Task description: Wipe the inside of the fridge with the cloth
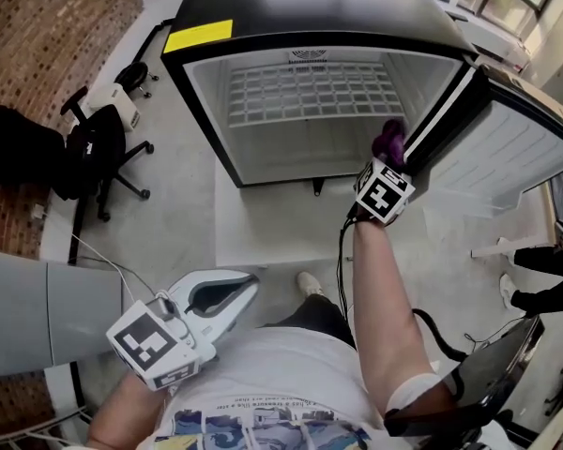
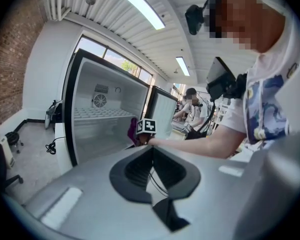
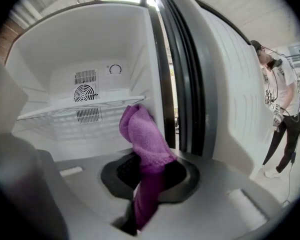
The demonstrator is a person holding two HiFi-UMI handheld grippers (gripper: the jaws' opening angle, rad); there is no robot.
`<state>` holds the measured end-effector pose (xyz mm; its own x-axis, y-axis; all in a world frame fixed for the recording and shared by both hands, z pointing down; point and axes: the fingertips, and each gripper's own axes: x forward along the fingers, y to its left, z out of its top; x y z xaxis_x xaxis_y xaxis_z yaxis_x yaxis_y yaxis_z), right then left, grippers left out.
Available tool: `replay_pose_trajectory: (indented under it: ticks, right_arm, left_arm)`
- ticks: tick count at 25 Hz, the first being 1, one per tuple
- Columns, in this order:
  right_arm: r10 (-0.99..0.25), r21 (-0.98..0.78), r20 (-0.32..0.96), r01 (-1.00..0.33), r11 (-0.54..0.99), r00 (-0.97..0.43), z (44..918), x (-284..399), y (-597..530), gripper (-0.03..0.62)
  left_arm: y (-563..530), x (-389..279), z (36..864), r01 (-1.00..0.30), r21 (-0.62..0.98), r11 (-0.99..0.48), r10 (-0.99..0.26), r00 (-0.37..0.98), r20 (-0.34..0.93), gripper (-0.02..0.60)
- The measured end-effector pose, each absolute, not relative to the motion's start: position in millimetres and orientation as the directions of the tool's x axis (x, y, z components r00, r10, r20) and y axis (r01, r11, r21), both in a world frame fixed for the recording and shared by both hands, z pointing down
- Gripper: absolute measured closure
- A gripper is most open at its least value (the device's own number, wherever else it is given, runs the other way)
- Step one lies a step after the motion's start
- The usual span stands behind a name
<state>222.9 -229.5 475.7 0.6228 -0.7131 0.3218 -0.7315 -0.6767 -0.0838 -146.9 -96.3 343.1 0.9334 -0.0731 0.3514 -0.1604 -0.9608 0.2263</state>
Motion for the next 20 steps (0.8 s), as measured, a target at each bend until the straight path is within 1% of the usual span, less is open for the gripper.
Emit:
replay_pose_trajectory:
  ticks: [9, 12, 14, 18, 20]
  right_arm:
    - [-0.690, -0.062, 0.325, -0.713, -0.698, 0.647, 475, 218, -183, 0.539]
    - [-0.697, -0.045, 0.323, -0.726, -0.686, 0.640, 472, 212, -170, 0.539]
    - [-0.728, -0.040, 0.318, -0.759, -0.650, 0.607, 469, 203, -168, 0.539]
    - [-0.832, -0.054, 0.291, -0.860, -0.507, 0.473, 464, 172, -189, 0.539]
    - [-0.855, -0.073, 0.295, -0.883, -0.464, 0.425, 465, 163, -203, 0.539]
  left_arm:
    - [-73, -153, 344, -0.105, 0.227, -0.968, -0.021, 0.938, 0.347, 0.575]
    - [-65, -154, 345, -0.090, 0.233, -0.968, -0.005, 0.939, 0.343, 0.575]
    - [-61, -153, 346, -0.088, 0.239, -0.967, -0.002, 0.941, 0.338, 0.575]
    - [-59, -151, 349, -0.094, 0.249, -0.964, -0.005, 0.943, 0.333, 0.575]
    - [-59, -150, 349, -0.105, 0.251, -0.962, -0.015, 0.942, 0.334, 0.575]
